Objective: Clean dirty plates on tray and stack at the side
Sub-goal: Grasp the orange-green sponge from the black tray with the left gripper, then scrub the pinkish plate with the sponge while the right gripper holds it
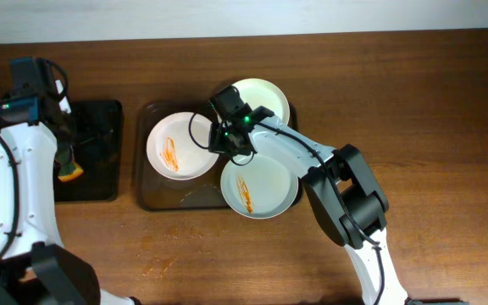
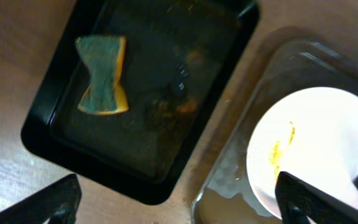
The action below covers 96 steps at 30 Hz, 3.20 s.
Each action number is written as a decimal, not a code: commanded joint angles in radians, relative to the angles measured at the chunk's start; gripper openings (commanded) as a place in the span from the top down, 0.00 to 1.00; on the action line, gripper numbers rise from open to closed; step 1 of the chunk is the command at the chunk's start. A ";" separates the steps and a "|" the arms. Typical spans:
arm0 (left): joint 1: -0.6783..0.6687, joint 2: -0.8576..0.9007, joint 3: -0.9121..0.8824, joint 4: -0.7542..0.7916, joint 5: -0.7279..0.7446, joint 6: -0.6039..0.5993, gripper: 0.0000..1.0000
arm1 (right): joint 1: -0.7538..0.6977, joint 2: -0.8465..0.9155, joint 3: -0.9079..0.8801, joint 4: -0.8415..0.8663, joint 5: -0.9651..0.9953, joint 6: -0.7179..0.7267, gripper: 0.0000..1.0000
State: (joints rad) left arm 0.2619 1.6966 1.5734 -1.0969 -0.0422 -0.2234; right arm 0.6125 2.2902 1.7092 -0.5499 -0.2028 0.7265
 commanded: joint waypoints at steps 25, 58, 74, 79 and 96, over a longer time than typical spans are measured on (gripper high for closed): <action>0.153 0.321 0.011 0.132 -0.130 0.164 0.33 | 0.017 0.023 0.004 0.006 -0.033 -0.099 0.96; 0.156 0.528 0.092 0.169 -0.051 0.134 0.99 | 0.016 0.023 0.004 0.019 -0.032 -0.101 0.96; -0.092 0.435 0.293 -0.094 0.385 0.283 0.99 | 0.016 0.023 0.004 0.031 0.001 -0.083 0.96; -0.203 0.436 0.227 -0.078 0.386 0.267 0.99 | 0.016 0.023 0.004 0.031 0.001 -0.083 0.96; -0.323 0.435 -0.086 0.047 0.488 0.217 0.99 | 0.016 0.023 0.004 0.038 -0.003 -0.083 0.96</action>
State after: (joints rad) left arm -0.0444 2.1201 1.5139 -1.0225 0.3424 -0.0906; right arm 0.6182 2.2955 1.7092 -0.5194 -0.2146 0.6308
